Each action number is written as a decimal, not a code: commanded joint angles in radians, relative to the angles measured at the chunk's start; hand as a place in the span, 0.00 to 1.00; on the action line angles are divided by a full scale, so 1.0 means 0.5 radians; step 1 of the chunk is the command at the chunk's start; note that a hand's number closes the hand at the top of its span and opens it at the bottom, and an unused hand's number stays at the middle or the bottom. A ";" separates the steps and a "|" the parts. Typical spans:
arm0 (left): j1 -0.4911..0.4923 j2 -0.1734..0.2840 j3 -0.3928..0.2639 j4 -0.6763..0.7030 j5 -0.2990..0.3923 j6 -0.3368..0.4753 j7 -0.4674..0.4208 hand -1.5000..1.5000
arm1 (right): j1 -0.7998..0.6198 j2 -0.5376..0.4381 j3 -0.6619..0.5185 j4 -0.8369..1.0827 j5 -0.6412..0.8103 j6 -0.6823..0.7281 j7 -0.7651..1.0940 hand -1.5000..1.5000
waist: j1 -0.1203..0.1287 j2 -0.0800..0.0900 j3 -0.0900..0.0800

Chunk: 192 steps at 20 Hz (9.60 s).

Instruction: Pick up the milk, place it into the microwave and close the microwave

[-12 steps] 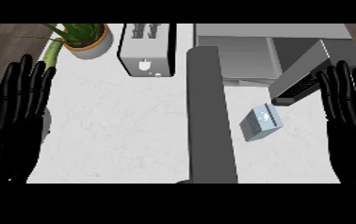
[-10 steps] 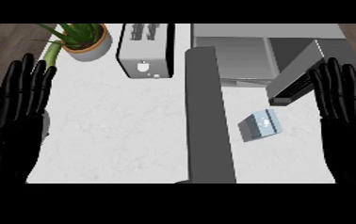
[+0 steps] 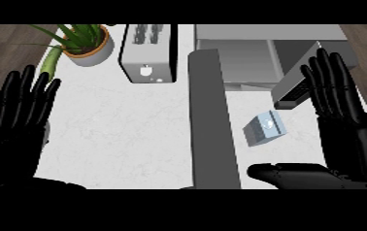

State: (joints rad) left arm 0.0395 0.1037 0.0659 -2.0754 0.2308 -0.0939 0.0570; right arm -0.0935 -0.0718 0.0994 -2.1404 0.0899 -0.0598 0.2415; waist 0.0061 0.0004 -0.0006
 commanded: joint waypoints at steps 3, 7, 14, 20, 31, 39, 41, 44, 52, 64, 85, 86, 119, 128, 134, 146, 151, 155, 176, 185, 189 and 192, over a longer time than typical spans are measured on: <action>0.368 0.038 0.116 -0.288 0.273 -0.181 0.053 0.00 | 0.062 0.109 0.184 -0.142 0.233 -0.138 0.204 0.00 | 0.002 -0.006 0.000; 0.516 0.041 0.228 -0.430 0.410 -0.266 0.082 0.00 | 0.044 0.066 0.079 -0.028 0.233 -0.113 0.173 0.00 | 0.002 -0.004 0.001; 0.787 0.059 0.478 -0.594 0.645 -0.457 0.077 0.00 | 0.181 0.030 -0.031 0.178 0.181 -0.064 -0.014 0.00 | 0.006 -0.004 0.001; 0.891 -0.003 0.534 -0.701 0.718 -0.499 0.082 0.00 | 0.150 0.026 -0.167 0.474 0.230 -0.144 -0.176 0.00 | 0.011 -0.004 0.001; 1.054 -0.011 0.649 -0.801 0.906 -0.608 0.162 0.00 | 0.421 0.042 -0.284 1.192 0.209 -0.172 -0.859 0.00 | 0.009 -0.003 0.004; 1.216 -0.062 0.784 -0.702 1.041 -0.886 0.018 0.00 | 0.288 -0.129 -0.506 1.784 0.126 -0.075 -1.327 0.00 | 0.026 -0.003 0.004; 1.234 -0.087 0.815 -0.653 1.001 -0.963 -0.010 0.00 | 0.190 -0.071 -0.474 1.931 0.218 -0.183 -1.309 0.00 | 0.022 -0.002 0.003; 1.143 -0.122 0.798 -0.591 0.945 -0.918 -0.005 0.00 | 0.043 -0.082 -0.513 2.239 0.224 -0.191 -1.516 0.00 | 0.020 0.002 0.004; 1.256 -0.093 0.899 -0.683 1.144 -1.005 0.085 0.00 | -0.142 -0.117 -0.601 2.750 0.166 -0.128 -1.893 0.00 | 0.026 -0.001 0.004; 1.173 -0.101 0.915 -0.608 1.143 -1.041 0.083 0.00 | -0.605 -0.184 -0.755 3.525 0.051 0.115 -2.250 1.00 | 0.046 0.006 0.005; 1.122 -0.094 0.919 -0.584 1.169 -1.053 0.163 0.00 | -0.816 -0.101 -0.736 3.808 0.119 0.200 -2.769 1.00 | 0.043 0.015 0.007; 1.154 -0.123 0.924 -0.583 1.165 -1.082 0.163 0.00 | -0.860 -0.086 -0.736 3.777 0.118 0.114 -2.694 1.00 | 0.037 0.009 0.005; 0.770 0.054 0.951 -0.330 1.197 -1.092 0.257 0.00 | -1.762 -0.514 -0.775 4.037 0.253 -0.464 -2.012 1.00 | 0.244 0.121 0.013; 0.682 0.087 0.909 -0.311 1.185 -1.074 0.281 0.00 | -1.818 -0.635 -0.762 4.081 0.293 -0.561 -1.924 1.00 | 0.292 0.162 0.019; 0.635 0.105 0.913 -0.269 1.173 -1.084 0.271 0.00 | -1.829 -0.662 -0.805 4.088 0.262 -0.637 -1.906 1.00 | 0.331 0.192 0.023; 0.567 0.171 0.947 -0.232 1.137 -1.072 0.281 0.00 | -1.877 -0.743 -0.833 4.103 0.253 -0.624 -1.868 1.00 | 0.382 0.205 0.026; 0.545 0.200 0.962 -0.219 1.101 -1.068 0.291 0.00 | -1.886 -0.774 -0.847 4.107 0.246 -0.596 -1.867 1.00 | 0.393 0.216 0.028; 0.523 0.215 0.949 -0.200 1.088 -1.098 0.286 0.00 | -1.911 -0.771 -0.848 4.109 0.251 -0.628 -1.854 1.00 | 0.423 0.225 0.026; 0.391 0.198 0.836 -0.076 0.929 -1.096 0.311 0.00 | -2.268 -0.338 -0.738 4.168 0.364 -0.731 -1.521 0.00 | 0.392 0.167 0.008; 0.421 0.187 0.821 -0.021 0.900 -1.147 0.304 0.00 | -2.206 -0.294 -0.817 4.078 0.314 -0.820 -1.703 0.00 | 0.328 0.147 0.012; 0.456 0.115 0.769 0.014 0.848 -1.192 0.274 0.00 | -2.240 -0.316 -0.863 4.066 0.284 -0.875 -1.659 0.00 | 0.289 0.125 0.007; 0.490 0.075 0.748 0.031 0.763 -1.212 0.263 0.00 | -2.186 -0.350 -0.844 4.080 0.309 -0.834 -1.690 0.00 | 0.245 0.108 0.006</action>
State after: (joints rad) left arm 0.2614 0.1667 0.4488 -2.0787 0.6423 -0.6772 0.2050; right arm -1.1970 -0.2346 -0.3050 -0.0830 0.2609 -0.4788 -0.5818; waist 0.1492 0.0777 0.0061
